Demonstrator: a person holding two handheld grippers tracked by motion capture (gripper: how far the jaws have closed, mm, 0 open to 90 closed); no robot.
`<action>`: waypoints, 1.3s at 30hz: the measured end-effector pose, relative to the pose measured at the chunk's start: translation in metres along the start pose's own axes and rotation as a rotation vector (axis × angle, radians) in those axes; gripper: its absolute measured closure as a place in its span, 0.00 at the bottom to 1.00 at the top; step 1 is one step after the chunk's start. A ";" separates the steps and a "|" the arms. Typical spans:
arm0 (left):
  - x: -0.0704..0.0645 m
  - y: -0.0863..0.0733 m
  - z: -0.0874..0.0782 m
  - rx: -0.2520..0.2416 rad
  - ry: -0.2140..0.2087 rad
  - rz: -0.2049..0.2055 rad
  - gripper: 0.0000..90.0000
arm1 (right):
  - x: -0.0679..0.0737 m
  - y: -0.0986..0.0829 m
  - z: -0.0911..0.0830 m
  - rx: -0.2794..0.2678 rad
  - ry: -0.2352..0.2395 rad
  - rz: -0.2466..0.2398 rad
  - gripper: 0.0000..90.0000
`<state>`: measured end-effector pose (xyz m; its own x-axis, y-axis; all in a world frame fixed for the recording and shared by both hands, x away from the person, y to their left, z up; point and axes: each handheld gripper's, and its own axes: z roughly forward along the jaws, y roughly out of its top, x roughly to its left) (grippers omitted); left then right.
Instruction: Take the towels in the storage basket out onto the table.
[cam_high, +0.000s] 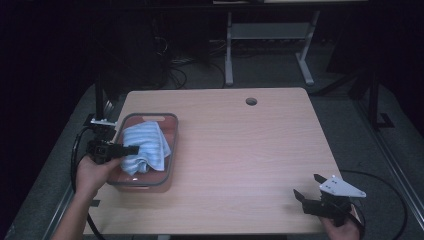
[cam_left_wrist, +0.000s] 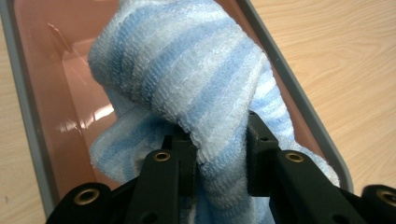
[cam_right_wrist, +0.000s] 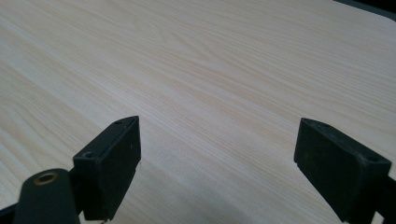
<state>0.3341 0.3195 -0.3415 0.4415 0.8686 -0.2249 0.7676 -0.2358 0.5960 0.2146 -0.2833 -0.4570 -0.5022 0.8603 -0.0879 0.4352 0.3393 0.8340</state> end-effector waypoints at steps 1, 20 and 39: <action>0.000 0.000 0.000 0.000 0.000 0.000 0.78 | 0.000 0.000 0.000 0.000 0.000 0.000 0.16; 0.003 0.004 -0.013 -0.032 -0.021 -0.014 0.78 | -0.002 -0.001 0.000 -0.001 -0.007 0.006 0.16; -0.009 0.024 -0.031 -0.080 -0.040 0.008 0.78 | -0.003 -0.003 0.001 0.000 -0.006 0.013 0.16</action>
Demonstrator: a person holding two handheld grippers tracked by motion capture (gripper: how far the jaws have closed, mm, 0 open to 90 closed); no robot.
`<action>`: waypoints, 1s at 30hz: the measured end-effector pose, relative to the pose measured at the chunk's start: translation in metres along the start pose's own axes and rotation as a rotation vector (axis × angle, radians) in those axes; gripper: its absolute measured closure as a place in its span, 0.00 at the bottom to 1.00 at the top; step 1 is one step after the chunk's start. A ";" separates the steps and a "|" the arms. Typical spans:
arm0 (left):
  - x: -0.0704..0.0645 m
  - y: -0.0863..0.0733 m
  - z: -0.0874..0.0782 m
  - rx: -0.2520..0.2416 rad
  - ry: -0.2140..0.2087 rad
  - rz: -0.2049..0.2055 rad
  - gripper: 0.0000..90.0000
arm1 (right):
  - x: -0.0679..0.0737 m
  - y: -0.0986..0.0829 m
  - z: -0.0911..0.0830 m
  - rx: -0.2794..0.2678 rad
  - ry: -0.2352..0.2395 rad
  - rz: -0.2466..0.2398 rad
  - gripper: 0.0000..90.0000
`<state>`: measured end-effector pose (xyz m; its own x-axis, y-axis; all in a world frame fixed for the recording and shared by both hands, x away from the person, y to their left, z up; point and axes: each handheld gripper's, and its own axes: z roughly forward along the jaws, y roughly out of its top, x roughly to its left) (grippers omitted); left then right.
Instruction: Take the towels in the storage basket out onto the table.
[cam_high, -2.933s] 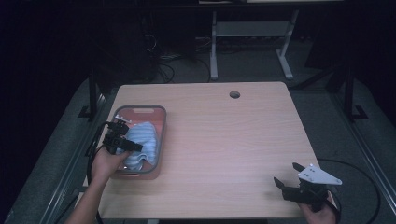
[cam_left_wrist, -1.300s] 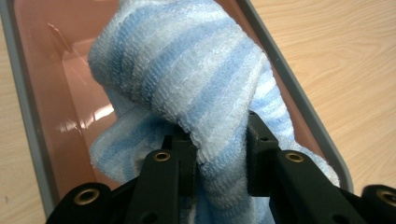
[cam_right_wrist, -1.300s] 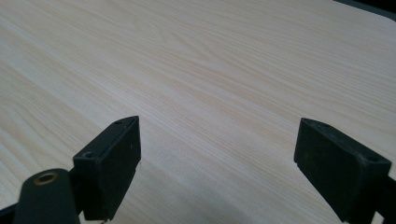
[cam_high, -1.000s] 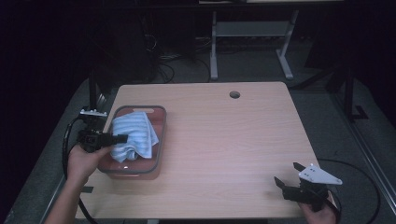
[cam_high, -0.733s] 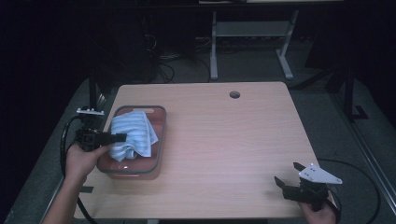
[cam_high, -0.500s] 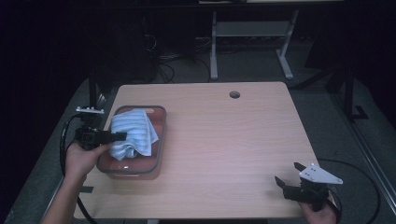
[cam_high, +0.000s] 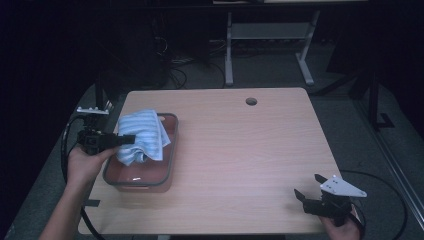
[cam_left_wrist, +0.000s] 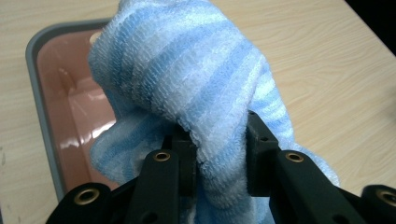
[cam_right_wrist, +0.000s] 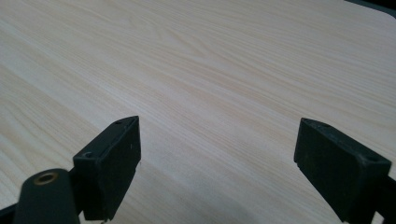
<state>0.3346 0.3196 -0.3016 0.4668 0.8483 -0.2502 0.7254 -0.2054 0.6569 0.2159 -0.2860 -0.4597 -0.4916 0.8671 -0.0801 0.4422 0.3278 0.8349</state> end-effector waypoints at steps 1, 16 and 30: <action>-0.002 0.002 0.000 0.000 0.000 0.003 0.78 | 0.000 0.000 0.000 -0.001 -0.001 -0.002 0.16; -0.021 0.024 0.003 -0.016 -0.027 0.038 0.78 | -0.001 0.001 -0.001 -0.004 -0.002 0.001 0.16; -0.036 0.037 0.010 -0.018 -0.048 0.063 0.78 | -0.004 -0.001 0.001 0.005 -0.004 0.006 0.16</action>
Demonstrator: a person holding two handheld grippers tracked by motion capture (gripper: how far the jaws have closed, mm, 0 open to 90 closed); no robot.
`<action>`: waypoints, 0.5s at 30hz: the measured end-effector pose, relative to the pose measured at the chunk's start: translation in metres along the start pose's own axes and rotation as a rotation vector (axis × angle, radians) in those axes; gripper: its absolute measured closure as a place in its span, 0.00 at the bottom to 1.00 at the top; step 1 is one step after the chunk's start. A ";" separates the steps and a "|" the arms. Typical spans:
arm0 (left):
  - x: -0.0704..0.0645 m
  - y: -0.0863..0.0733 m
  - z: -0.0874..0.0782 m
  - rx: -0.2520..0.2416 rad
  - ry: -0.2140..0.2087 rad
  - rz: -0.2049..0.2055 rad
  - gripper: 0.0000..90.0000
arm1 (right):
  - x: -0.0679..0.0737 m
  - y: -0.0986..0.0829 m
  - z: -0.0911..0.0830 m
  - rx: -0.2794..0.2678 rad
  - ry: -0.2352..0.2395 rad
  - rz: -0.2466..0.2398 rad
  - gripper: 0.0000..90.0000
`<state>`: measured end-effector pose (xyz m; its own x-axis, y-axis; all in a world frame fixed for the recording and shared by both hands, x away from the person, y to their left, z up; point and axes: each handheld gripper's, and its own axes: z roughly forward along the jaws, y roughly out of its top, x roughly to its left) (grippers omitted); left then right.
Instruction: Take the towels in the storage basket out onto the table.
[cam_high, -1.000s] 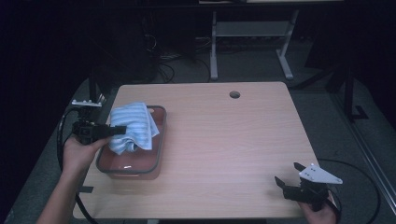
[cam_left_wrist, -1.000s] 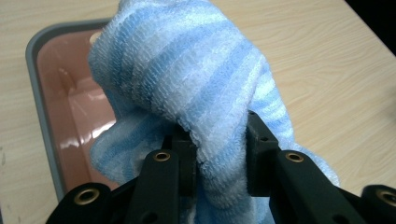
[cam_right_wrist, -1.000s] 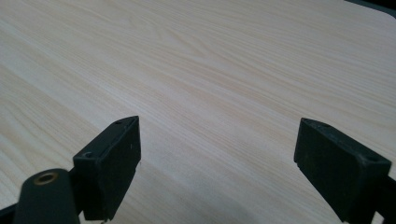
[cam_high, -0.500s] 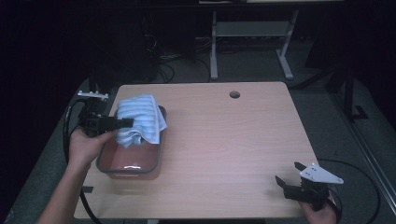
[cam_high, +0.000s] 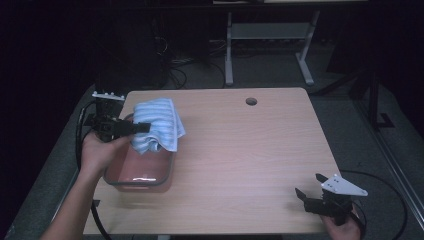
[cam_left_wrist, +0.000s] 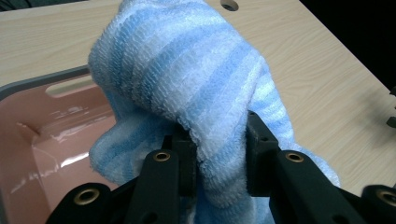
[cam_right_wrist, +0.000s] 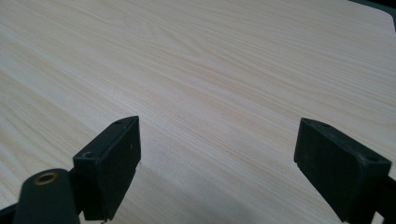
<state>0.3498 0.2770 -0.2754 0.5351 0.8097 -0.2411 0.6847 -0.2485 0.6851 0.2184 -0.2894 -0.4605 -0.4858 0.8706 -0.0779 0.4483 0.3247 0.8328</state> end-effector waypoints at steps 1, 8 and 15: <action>-0.002 0.001 0.002 0.007 -0.003 0.008 0.78 | 0.000 0.000 0.000 0.000 0.001 0.000 0.16; -0.014 0.008 0.013 0.016 -0.016 0.029 0.78 | -0.001 -0.001 -0.001 -0.004 0.000 0.002 0.16; -0.022 0.012 0.020 0.027 -0.027 0.047 0.78 | -0.002 -0.001 -0.003 -0.007 -0.003 0.005 0.16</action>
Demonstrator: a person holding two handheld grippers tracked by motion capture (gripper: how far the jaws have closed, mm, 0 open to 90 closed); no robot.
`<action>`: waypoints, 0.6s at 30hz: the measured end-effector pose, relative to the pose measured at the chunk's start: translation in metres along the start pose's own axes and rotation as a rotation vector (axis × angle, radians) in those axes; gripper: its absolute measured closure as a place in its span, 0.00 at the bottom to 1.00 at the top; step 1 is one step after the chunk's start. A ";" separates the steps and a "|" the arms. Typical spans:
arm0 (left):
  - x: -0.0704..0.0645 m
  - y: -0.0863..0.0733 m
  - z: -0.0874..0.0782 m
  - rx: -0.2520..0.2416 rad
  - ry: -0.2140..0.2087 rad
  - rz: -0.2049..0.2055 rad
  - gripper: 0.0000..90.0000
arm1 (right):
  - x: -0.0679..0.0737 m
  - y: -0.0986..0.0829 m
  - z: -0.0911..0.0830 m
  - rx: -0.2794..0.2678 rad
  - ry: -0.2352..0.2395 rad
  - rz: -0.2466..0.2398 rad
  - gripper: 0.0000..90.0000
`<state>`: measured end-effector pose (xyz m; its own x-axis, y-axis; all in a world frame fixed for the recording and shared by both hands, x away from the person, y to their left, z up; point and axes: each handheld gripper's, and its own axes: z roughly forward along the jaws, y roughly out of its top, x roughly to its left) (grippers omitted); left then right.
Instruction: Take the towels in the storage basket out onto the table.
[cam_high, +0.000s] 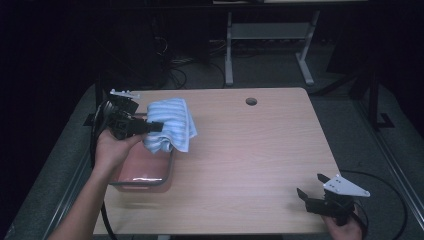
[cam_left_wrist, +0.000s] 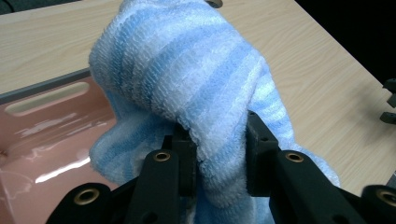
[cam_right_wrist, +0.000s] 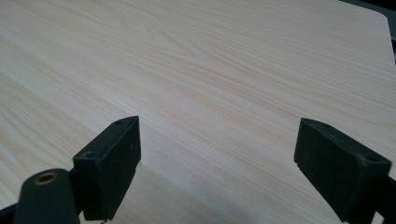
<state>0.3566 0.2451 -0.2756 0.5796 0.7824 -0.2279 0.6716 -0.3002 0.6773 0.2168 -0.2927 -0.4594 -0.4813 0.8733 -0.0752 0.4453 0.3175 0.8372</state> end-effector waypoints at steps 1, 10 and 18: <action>-0.001 0.000 0.001 -0.002 -0.001 -0.001 0.78 | 0.000 0.000 0.000 0.000 0.000 0.000 0.16; -0.014 0.006 0.021 0.016 -0.027 0.021 0.78 | -0.001 0.000 -0.002 -0.005 -0.005 0.004 0.16; -0.028 0.013 0.039 0.036 -0.045 0.042 0.78 | 0.000 0.000 -0.003 -0.009 -0.007 0.003 0.16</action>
<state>0.3675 0.1980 -0.2875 0.6272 0.7437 -0.2316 0.6620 -0.3524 0.6615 0.2150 -0.2940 -0.4579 -0.4746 0.8769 -0.0761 0.4400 0.3113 0.8423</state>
